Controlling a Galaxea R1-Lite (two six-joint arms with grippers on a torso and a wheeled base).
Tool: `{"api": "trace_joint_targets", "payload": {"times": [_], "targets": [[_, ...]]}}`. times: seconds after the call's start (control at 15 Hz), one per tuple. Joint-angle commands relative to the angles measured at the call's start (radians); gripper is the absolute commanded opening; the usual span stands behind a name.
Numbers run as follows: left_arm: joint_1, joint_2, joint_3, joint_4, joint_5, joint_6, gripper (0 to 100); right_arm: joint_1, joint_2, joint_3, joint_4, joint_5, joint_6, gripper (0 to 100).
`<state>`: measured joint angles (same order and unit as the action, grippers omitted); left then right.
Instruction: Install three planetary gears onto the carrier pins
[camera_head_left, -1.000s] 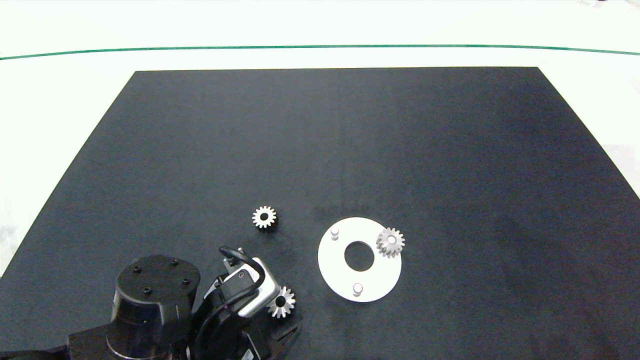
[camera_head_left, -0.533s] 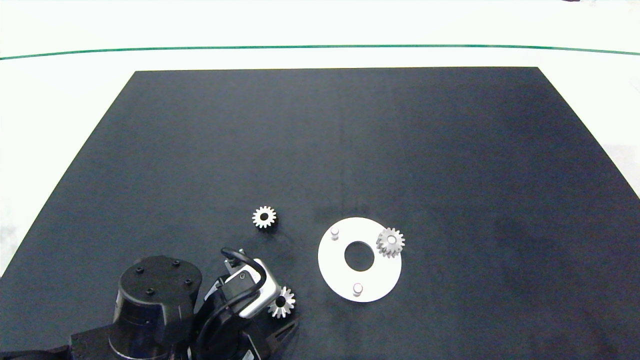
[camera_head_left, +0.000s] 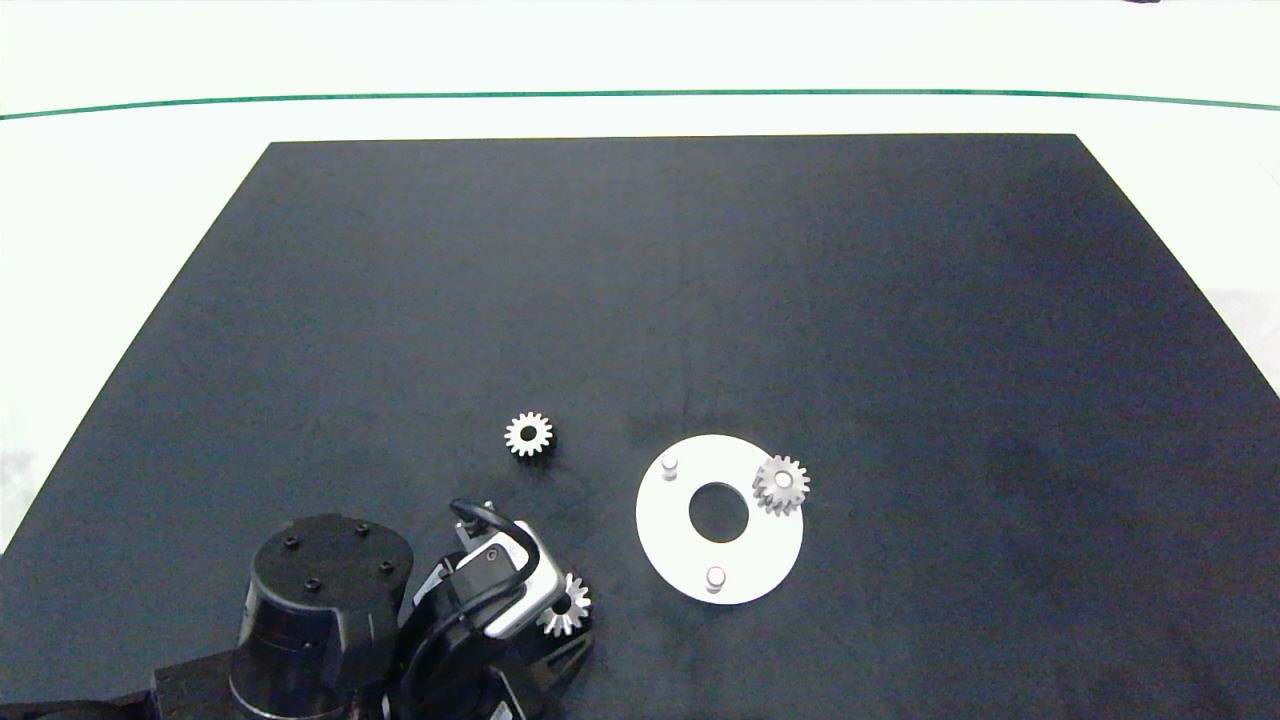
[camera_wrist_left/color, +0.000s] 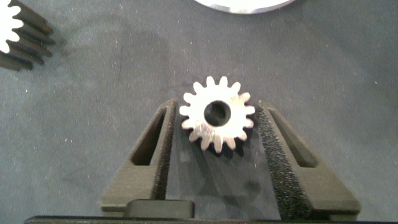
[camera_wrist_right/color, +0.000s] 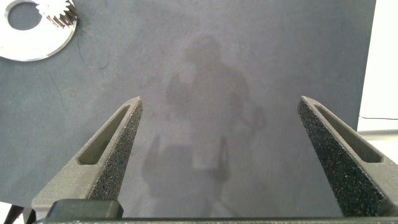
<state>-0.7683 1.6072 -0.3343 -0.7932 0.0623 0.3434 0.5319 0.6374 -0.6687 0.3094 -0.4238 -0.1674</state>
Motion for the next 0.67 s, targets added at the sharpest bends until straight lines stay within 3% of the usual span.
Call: {"api": "trace_joint_targets", "payload": {"times": [0.07,0.67], "targets": [[-0.002,0.02,0.0,-0.018,0.001,0.003,45,0.0,0.002,0.001,0.002,-0.003,-0.001,100],[-0.005,0.019,0.001,-0.018,-0.001,0.005,27,0.0,0.002,0.001,0.002,-0.003,-0.001,100]]}}
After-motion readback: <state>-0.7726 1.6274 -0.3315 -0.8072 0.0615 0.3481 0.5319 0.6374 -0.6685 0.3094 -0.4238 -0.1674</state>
